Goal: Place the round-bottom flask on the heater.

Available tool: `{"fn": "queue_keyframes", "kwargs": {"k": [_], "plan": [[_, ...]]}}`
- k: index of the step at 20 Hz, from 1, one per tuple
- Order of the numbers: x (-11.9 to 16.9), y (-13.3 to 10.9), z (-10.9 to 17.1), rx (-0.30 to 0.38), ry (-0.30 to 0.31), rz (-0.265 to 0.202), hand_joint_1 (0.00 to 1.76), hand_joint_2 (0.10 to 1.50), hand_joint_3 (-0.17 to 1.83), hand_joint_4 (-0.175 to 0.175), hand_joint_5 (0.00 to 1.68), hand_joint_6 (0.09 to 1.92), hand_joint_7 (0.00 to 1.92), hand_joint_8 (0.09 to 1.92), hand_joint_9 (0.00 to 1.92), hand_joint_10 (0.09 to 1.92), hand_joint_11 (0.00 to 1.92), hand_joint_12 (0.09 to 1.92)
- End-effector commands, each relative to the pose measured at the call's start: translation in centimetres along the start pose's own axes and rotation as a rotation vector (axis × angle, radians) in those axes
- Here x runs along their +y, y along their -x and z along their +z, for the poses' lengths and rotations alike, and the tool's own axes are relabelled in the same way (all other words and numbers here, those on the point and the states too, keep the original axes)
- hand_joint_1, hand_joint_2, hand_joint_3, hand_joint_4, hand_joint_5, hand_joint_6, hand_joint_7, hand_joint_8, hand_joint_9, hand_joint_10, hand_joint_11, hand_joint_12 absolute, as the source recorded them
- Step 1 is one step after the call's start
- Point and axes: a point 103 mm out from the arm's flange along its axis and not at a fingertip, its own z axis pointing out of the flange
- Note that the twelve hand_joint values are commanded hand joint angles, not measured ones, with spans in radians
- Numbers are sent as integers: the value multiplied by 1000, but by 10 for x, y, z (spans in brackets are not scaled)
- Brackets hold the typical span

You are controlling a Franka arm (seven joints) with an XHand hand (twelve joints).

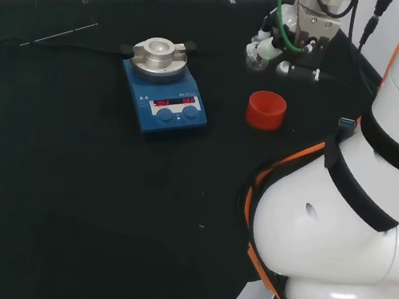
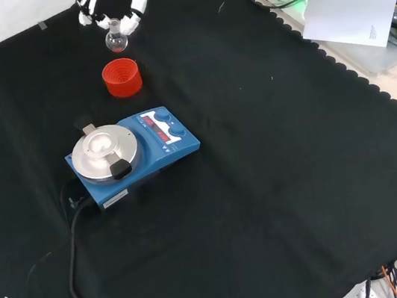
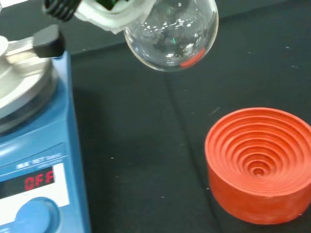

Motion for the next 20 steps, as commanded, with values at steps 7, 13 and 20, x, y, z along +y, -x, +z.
{"fn": "queue_keyframes", "kwargs": {"k": [7,13,20], "plan": [[-5,-48,-6,8,-15,-59,1019,753,811,162,957,1280,538,554,610,552,210,1327],[3,-87,-9,23,-30,-109,1019,752,813,165,958,1278,540,554,612,552,213,1326],[25,-122,-9,22,-54,-160,1019,750,814,168,960,1277,543,554,613,551,218,1325]]}}
